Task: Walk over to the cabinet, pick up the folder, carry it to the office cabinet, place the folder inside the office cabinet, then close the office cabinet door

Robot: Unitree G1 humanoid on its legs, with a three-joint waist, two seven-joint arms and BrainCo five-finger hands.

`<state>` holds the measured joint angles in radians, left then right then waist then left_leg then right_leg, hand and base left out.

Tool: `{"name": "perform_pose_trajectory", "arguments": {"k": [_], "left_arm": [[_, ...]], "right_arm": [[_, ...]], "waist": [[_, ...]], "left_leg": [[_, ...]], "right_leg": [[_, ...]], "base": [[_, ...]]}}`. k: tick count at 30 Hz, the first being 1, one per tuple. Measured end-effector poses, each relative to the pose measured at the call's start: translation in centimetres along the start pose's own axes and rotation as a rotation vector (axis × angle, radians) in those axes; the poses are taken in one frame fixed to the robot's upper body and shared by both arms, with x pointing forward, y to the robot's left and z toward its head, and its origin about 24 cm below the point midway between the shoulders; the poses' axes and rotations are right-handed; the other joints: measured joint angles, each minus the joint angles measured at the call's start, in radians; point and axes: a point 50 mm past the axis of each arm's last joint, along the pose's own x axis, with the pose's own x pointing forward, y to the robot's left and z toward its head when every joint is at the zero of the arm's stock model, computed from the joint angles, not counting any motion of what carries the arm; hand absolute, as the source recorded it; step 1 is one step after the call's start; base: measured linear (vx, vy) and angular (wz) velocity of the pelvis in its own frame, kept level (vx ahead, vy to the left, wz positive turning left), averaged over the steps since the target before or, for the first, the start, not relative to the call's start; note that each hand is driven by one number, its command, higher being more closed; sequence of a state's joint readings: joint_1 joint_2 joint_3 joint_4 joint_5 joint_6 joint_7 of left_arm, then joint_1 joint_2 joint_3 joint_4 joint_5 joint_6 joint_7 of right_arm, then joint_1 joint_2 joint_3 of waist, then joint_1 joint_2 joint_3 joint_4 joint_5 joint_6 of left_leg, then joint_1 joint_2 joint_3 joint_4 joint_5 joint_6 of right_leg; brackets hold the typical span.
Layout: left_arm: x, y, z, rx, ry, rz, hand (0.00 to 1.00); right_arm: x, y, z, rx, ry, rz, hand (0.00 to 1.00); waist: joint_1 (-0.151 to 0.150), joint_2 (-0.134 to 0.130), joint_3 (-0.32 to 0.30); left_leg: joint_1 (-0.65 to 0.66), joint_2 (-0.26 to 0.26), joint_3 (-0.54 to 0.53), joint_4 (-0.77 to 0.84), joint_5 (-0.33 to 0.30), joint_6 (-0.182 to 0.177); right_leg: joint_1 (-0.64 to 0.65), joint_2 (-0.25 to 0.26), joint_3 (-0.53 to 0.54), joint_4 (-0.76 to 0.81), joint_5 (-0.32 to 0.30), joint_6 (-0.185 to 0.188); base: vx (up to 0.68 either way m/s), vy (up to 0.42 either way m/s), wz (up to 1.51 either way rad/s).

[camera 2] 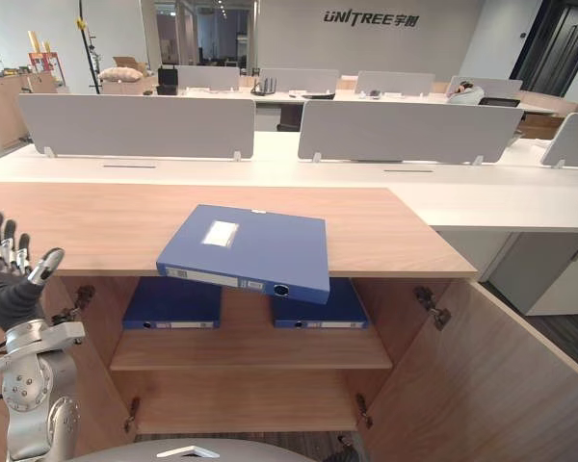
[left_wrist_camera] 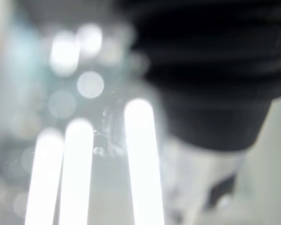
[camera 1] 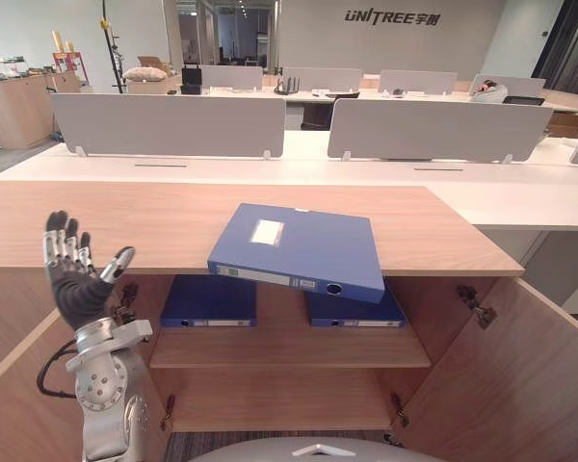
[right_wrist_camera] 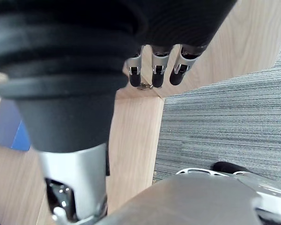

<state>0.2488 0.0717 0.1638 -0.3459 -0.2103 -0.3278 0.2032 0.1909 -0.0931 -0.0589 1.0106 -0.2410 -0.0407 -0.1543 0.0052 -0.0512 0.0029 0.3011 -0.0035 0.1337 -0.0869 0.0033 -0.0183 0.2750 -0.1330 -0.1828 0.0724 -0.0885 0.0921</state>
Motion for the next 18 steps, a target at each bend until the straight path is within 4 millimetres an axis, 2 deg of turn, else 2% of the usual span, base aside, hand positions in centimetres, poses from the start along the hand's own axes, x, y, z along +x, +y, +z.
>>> {"name": "perform_pose_trajectory", "arguments": {"k": [2,3,4,5,7,9,11,14,16,18], "left_arm": [[0.9,-1.0,0.7,0.007,-0.032,-0.097,0.0],[1.9,-1.8,2.7,0.016,-0.126,-0.181,0.0],[2.2,-2.3,4.0,0.013,-0.185,-0.226,0.0],[2.3,-3.5,6.0,-0.02,-0.284,-0.322,0.0],[1.0,-5.9,7.1,-0.086,-0.352,-0.476,0.0],[0.5,-6.9,6.7,-0.075,-0.338,-0.536,0.0],[0.4,-7.7,5.8,0.001,-0.33,-0.591,0.0],[0.5,-10.1,4.6,0.152,-0.372,-0.742,0.0],[-0.2,-12.2,4.0,0.244,-0.431,-0.877,0.0],[-0.4,-13.0,3.8,0.285,-0.459,-0.919,0.0]], "right_arm": [[0.0,-0.2,0.0,-0.002,0.0,-0.004,0.0],[0.0,0.0,0.2,0.0,-0.005,0.001,0.0],[0.0,0.1,0.2,0.0,-0.006,0.004,0.0],[0.0,0.1,0.2,-0.002,-0.009,0.005,0.0],[0.0,0.1,0.2,-0.003,-0.008,0.005,0.0],[0.1,0.1,0.3,-0.004,-0.011,0.007,0.0],[0.1,0.1,0.4,-0.005,-0.015,0.01,0.0],[0.1,0.1,0.6,-0.017,-0.028,0.018,0.0],[0.2,0.0,1.0,-0.036,-0.051,0.023,0.0],[0.3,-0.1,1.3,-0.034,-0.059,0.02,0.0]], "waist": [[-0.001,0.005,-0.004],[-0.007,-0.006,-0.001],[-0.009,-0.01,-0.002],[-0.01,-0.011,-0.002],[-0.008,-0.01,-0.003],[-0.01,-0.008,-0.003],[-0.015,-0.008,-0.002],[-0.02,-0.008,-0.002],[-0.032,-0.006,0.001],[-0.046,-0.004,0.007]], "left_leg": [[-0.005,0.0,-0.005,0.0,0.0,0.0],[-0.009,0.0,-0.013,0.0,0.0,0.0],[-0.012,0.0,-0.016,0.0,0.0,0.0],[-0.016,0.0,-0.018,0.0,0.001,0.001],[-0.017,-0.005,-0.021,0.0,0.007,0.007],[-0.017,-0.005,-0.021,0.0,0.007,0.007],[-0.017,-0.003,-0.02,0.0,0.003,0.002],[-0.022,0.002,-0.015,0.0,0.001,-0.002],[-0.03,0.003,-0.007,0.0,0.001,-0.002],[-0.032,0.003,-0.003,0.0,0.002,-0.002]], "right_leg": [[0.0,0.0,-0.007,-0.005,0.0,0.0],[0.001,0.001,-0.014,-0.005,0.0,0.001],[-0.001,0.001,-0.017,-0.006,0.0,0.0],[-0.002,0.001,-0.018,-0.004,0.0,0.0],[-0.001,0.001,-0.018,-0.002,0.001,0.001],[-0.002,0.001,-0.017,-0.001,0.0,-0.001],[-0.005,0.001,-0.015,0.001,-0.005,-0.008],[-0.022,0.002,-0.007,0.011,-0.012,-0.012],[-0.035,0.004,0.006,0.016,-0.013,-0.011],[-0.038,0.005,0.011,0.016,-0.013,-0.012]], "base": [[0.01,0.011,0.09],[0.01,0.001,0.14],[0.02,-0.004,0.12],[0.02,-0.001,0.07],[0.03,0.009,0.07],[0.0,0.007,0.02],[-0.03,0.009,-0.02],[-0.07,0.016,-0.06],[-0.03,0.016,-0.09],[0.0,0.019,-0.07]]}}
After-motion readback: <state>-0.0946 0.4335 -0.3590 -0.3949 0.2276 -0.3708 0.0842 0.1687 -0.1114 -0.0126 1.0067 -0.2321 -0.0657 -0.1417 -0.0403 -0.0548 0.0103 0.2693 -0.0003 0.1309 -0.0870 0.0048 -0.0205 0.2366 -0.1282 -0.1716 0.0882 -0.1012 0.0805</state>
